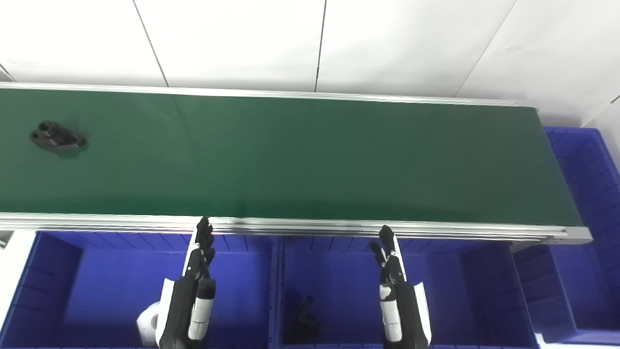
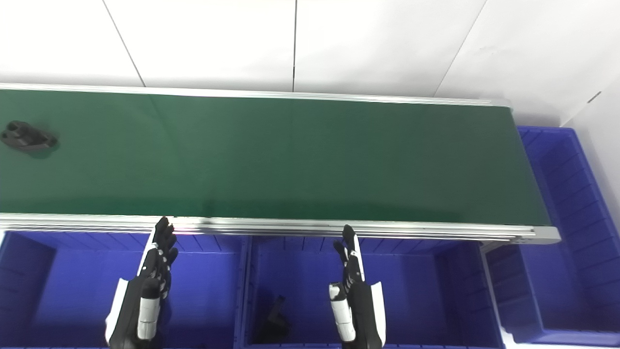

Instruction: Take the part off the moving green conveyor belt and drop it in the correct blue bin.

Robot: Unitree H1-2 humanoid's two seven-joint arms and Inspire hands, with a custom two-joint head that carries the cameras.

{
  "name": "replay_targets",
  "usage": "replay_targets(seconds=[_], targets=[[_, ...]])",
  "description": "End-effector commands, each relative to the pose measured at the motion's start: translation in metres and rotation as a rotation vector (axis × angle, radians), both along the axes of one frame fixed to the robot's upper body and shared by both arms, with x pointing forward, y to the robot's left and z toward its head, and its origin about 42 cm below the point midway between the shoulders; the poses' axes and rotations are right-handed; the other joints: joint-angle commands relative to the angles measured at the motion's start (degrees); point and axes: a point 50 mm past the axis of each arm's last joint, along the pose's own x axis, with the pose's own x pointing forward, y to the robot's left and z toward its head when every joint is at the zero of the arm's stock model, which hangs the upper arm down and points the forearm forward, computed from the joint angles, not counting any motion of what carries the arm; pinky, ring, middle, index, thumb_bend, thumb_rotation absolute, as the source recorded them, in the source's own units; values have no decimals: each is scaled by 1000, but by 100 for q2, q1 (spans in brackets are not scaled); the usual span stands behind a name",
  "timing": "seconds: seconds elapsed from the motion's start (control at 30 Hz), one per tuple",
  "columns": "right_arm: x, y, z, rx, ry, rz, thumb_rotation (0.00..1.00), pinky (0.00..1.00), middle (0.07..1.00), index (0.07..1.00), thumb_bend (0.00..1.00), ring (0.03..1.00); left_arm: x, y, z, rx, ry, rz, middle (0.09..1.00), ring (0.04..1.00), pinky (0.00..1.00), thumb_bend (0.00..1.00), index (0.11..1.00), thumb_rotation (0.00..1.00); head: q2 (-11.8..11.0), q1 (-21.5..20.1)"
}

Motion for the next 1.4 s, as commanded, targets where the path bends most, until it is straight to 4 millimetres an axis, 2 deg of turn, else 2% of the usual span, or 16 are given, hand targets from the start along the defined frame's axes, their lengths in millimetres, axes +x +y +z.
replay_targets(seconds=[0.0,1.37], targets=[[2,22,9,73,-31,-1,1000,1000,1000,1000,771,957,-1,-1,6,1,-36,8,1000,1000,1000,804,1000,1000,8,5],[1,19,6,64,-35,6,1000,1000,998,1000,783,956,0,-5,6,-1,-47,-4,1000,1000,1000,854,1000,1000,-20,64]])
